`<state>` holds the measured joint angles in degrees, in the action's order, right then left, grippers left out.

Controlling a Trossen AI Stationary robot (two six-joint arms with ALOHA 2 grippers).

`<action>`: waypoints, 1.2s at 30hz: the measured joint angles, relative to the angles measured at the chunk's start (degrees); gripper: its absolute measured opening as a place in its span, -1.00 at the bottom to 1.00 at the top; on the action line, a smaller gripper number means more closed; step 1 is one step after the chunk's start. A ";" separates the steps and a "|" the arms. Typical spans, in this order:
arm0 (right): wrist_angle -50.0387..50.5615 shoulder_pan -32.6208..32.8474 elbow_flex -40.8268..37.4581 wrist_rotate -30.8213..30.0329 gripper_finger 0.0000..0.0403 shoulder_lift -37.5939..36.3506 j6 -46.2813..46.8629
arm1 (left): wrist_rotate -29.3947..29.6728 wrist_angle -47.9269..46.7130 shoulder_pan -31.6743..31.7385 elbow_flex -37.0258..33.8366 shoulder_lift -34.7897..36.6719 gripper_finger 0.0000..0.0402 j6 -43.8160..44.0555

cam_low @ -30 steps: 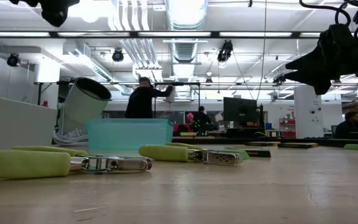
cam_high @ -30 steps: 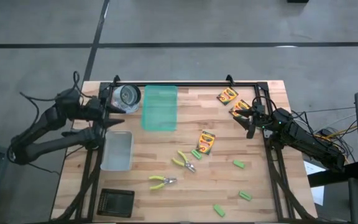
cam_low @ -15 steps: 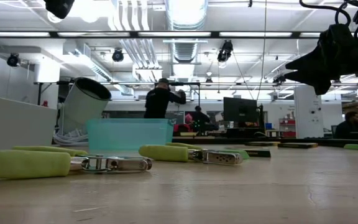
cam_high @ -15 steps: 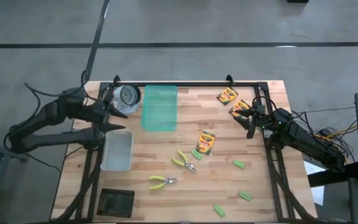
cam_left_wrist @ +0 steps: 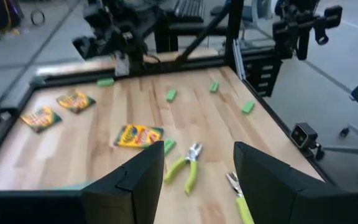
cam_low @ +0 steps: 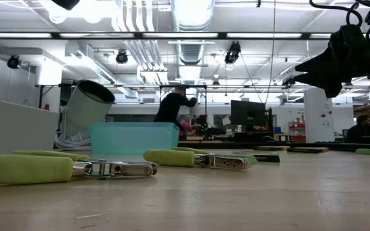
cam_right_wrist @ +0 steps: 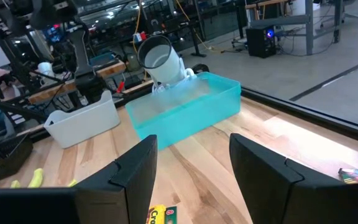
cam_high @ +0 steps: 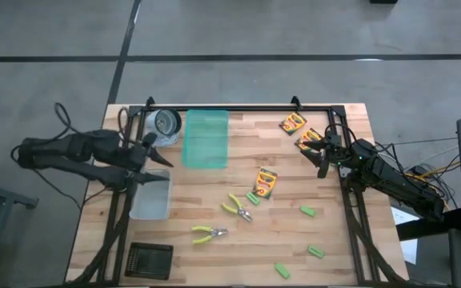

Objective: Pick & Place School Supplies
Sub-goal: Put the green punch plier into the green bin

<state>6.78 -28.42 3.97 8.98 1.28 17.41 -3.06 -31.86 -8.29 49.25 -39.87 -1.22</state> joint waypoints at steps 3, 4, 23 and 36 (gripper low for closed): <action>0.00 0.00 0.00 -0.01 -0.03 0.00 0.00 | 4.01 0.91 -4.40 0.00 -2.28 0.00 2.84; -0.02 0.02 0.00 -0.01 -0.03 0.00 0.00 | 5.22 1.34 -5.69 0.00 -3.08 0.00 3.71; 0.00 0.00 0.00 -0.01 -0.03 0.00 -0.02 | 16.01 14.38 -13.78 -0.03 -22.80 0.00 4.81; 0.00 0.00 0.00 -0.01 -0.03 0.00 0.00 | 12.53 21.89 -13.21 -0.04 -34.75 0.00 0.97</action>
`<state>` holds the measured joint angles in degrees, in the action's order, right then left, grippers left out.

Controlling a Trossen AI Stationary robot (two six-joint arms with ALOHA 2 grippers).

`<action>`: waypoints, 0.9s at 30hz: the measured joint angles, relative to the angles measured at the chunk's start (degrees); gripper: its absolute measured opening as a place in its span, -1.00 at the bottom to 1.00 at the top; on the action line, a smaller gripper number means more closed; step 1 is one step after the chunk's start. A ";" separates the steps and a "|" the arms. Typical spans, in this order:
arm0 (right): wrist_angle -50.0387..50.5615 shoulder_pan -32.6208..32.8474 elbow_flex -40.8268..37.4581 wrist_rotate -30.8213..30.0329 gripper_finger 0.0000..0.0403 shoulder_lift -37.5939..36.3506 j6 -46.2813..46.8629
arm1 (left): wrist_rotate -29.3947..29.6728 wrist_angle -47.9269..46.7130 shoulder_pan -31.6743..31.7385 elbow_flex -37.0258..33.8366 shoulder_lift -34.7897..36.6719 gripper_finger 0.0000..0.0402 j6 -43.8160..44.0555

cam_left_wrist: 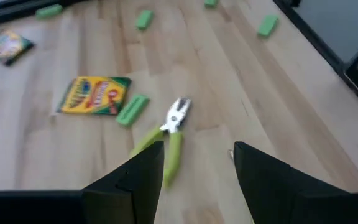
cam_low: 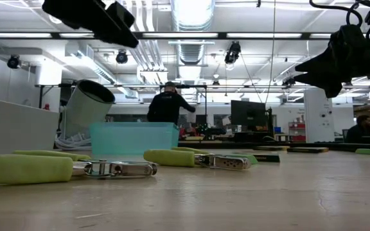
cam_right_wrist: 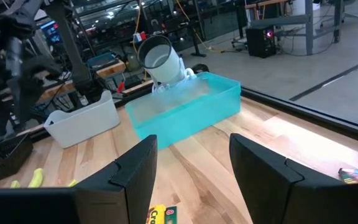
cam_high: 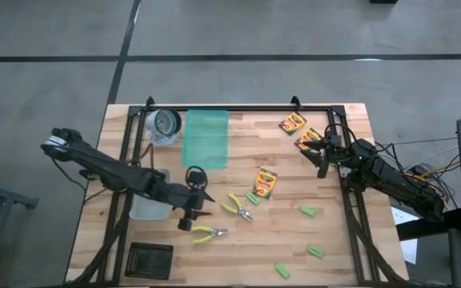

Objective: Pick & Place School Supplies
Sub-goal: Put the green punch plier into the green bin

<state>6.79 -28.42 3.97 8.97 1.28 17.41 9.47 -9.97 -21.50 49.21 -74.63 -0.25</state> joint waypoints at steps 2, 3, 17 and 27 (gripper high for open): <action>0.01 -0.01 0.00 0.00 -0.03 0.00 -0.02 | -1.95 1.79 0.59 0.00 -1.79 -0.01 -0.52; 0.02 0.01 0.00 0.00 -0.03 0.00 0.00 | -3.00 2.45 1.01 0.00 -2.72 -0.01 -0.47; 0.04 0.01 0.00 0.02 -0.03 0.00 0.00 | -6.94 4.27 4.79 4.45 -16.74 -0.01 -0.31; 0.04 0.01 0.00 0.02 -0.03 0.00 0.00 | -8.58 6.93 5.87 5.43 -23.52 -0.01 0.28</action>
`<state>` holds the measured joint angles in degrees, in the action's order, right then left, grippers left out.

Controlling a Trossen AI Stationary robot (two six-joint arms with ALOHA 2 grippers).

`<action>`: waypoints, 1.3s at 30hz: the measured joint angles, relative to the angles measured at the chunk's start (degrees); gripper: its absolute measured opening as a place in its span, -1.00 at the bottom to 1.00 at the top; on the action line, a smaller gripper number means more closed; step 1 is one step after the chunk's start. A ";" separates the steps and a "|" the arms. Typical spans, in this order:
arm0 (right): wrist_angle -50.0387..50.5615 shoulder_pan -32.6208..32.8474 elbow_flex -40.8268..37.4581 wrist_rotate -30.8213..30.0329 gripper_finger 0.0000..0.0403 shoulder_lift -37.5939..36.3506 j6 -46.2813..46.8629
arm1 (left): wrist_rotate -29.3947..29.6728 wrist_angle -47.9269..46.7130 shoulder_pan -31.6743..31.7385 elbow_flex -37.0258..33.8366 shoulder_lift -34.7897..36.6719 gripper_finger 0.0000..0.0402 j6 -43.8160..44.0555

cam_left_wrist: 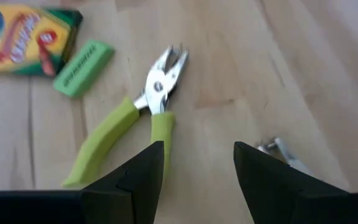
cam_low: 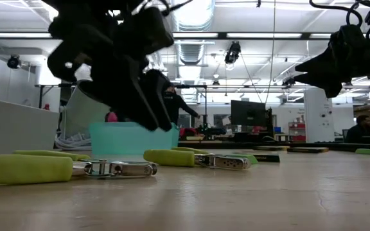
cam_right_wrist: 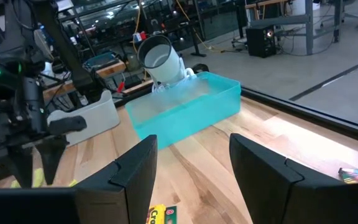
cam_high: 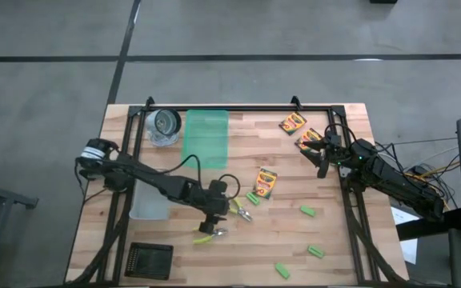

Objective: Pick & Place School Supplies
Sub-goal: Put the green punch plier into the green bin

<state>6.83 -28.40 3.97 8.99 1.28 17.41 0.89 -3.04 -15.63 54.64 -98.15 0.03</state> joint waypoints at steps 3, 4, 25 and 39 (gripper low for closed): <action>0.00 -0.02 0.00 -0.02 -0.03 0.00 0.00 | 0.40 0.03 0.23 -0.30 -1.24 -0.01 0.80; 0.00 0.00 0.00 -0.01 -0.03 0.00 0.00 | 0.50 0.16 0.35 -0.31 -1.67 -0.01 1.05; 0.00 0.00 0.00 -0.02 -0.03 0.00 0.00 | 3.68 1.56 2.87 -0.69 -4.70 -0.01 -1.70; 0.00 0.00 0.00 -0.01 -0.03 0.00 0.00 | 1.76 2.46 4.14 -0.91 -6.39 -0.01 -0.08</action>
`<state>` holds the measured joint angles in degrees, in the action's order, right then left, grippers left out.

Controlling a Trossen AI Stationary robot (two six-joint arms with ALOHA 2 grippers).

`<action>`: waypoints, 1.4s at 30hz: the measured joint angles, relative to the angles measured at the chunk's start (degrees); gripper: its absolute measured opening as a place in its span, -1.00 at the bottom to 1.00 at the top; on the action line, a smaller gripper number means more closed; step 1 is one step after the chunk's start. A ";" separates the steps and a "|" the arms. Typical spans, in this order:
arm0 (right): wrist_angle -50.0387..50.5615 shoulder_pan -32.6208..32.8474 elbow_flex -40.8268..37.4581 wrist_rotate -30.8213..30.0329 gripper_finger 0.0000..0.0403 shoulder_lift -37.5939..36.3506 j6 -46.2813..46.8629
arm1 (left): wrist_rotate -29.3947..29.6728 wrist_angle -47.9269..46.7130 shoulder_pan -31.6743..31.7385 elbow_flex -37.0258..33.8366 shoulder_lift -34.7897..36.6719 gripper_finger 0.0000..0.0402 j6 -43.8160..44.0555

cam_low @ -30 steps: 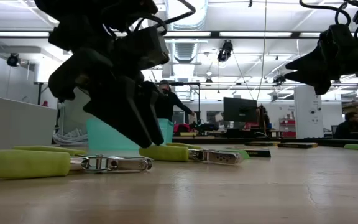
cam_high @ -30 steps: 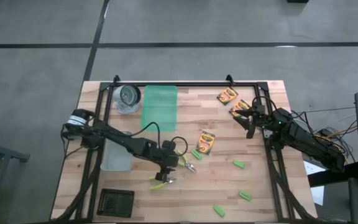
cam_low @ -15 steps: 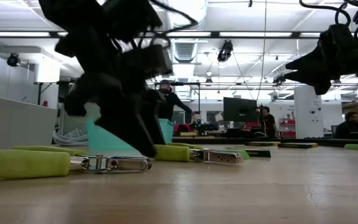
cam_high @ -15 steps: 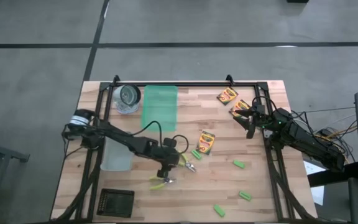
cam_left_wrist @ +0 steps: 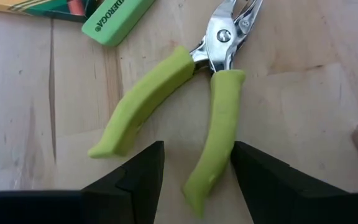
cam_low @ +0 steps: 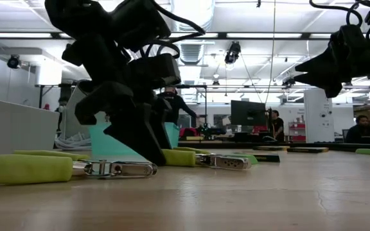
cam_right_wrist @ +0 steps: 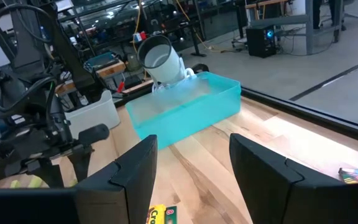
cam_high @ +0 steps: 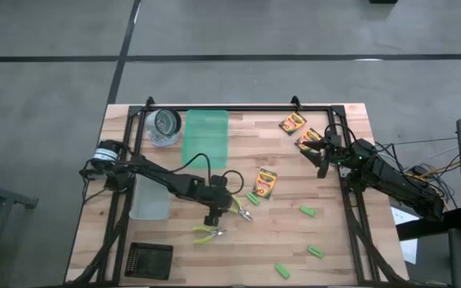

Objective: Pick & Place School Supplies
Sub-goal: Put the green punch plier into the green bin

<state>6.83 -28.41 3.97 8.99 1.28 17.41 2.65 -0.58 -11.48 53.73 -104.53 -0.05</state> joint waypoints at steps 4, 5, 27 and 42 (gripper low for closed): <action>0.00 0.00 0.00 -0.01 -0.03 0.00 0.00 | -0.42 0.09 -0.01 -0.34 -0.26 -0.01 0.15; 0.00 0.00 0.00 0.00 -0.03 0.00 0.00 | -0.66 0.06 0.00 -0.35 -0.26 -0.01 0.13; 0.00 0.00 0.00 -0.01 -0.03 0.00 0.00 | -1.68 -0.02 -0.11 -0.46 -0.39 -0.67 -0.66; 0.00 -0.02 0.00 -0.01 -0.03 0.00 -0.02 | -1.52 -0.14 -0.11 0.21 -0.22 -0.71 0.04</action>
<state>6.83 -28.42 3.97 8.97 1.28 17.39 1.13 -0.72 -11.60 53.94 -104.75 -0.01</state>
